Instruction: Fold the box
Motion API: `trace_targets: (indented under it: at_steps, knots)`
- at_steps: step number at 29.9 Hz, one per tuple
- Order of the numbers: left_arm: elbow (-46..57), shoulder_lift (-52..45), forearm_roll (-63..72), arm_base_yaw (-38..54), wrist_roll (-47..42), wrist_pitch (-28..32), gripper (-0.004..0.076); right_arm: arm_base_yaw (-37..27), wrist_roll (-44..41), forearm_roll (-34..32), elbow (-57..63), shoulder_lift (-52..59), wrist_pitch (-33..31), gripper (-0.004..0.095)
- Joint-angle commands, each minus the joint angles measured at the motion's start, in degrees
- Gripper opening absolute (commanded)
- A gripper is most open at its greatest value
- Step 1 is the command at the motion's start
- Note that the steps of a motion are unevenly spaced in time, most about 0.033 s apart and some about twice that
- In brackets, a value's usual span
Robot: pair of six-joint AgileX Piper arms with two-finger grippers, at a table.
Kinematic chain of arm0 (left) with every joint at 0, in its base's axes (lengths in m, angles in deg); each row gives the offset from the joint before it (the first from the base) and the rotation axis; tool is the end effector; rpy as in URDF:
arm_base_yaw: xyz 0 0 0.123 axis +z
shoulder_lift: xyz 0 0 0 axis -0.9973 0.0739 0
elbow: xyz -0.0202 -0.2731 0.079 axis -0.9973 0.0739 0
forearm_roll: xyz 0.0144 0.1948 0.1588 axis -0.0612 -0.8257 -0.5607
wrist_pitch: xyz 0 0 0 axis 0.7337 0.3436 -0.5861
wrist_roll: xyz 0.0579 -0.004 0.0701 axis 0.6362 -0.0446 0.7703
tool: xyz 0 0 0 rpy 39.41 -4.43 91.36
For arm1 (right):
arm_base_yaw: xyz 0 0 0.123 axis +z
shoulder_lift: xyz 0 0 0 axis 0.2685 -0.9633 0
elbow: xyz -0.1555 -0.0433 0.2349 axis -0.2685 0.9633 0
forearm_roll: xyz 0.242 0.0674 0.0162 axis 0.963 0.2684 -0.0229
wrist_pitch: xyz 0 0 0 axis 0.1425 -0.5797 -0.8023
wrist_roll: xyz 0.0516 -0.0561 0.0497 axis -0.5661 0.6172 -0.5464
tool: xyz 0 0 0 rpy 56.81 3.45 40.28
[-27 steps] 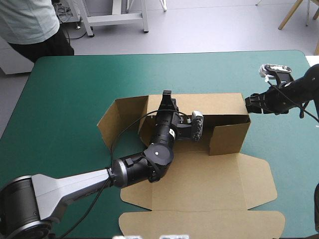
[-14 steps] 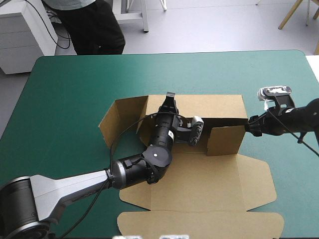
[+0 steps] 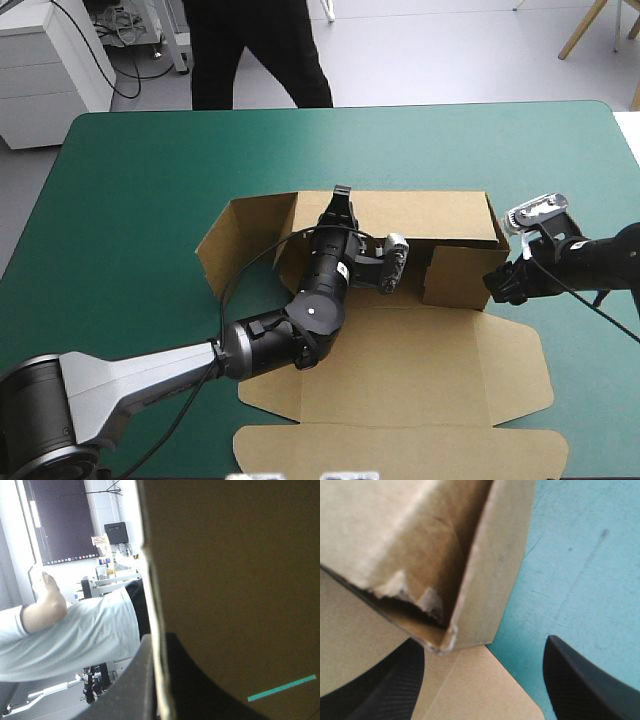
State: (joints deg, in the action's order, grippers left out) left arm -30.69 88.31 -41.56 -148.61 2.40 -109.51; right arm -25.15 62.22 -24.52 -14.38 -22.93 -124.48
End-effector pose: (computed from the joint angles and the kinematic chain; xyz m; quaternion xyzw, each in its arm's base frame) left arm 0.2248 -0.2969 0.2901 0.6469 0.4911 0.3620 0.4575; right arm 0.2352 -0.0027 0.3070 -0.2373 0.9216 0.1008 0.2901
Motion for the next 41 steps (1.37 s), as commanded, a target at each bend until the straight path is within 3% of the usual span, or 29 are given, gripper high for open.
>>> trace_targets:
  at_steps: [1,8,18,21,25,32,36,41]
  knots:
    - [-0.6,-2.1,2.1,-0.3,0.4,-0.3,-0.001,0.1,3.2,3.9,-1.2,1.7,0.6,0.062]
    - [-0.6,-2.1,2.1,-0.3,0.7,0.9,-0.001,0.1,4.8,7.3,0.0,1.1,1.8,0.062]
    - [-0.6,-2.1,3.9,-0.3,0.8,2.1,-0.001,0.1,13.8,23.4,6.0,-0.1,11.3,0.0597]
    - [-0.6,-1.9,4.3,-0.3,0.8,2.1,-0.001,0.1,16.1,24.3,6.0,-0.1,12.3,0.0476]
    - [-0.6,-0.9,4.3,-0.3,0.9,2.0,-0.001,1.1,18.4,24.4,6.0,-0.1,12.1,0.0229]
    - [-0.6,1.2,4.3,-0.3,1.4,-0.4,-0.001,6.5,19.0,24.1,6.1,-0.1,15.4,0.0005]
    - [-0.6,1.1,3.4,-0.3,1.4,-1.1,-0.001,8.5,16.9,24.1,6.1,-0.1,19.9,-0.0008]
    - [-0.6,1.1,2.8,-0.3,1.2,-1.4,-0.001,10.1,14.4,23.5,6.1,-0.1,20.4,-0.0003]
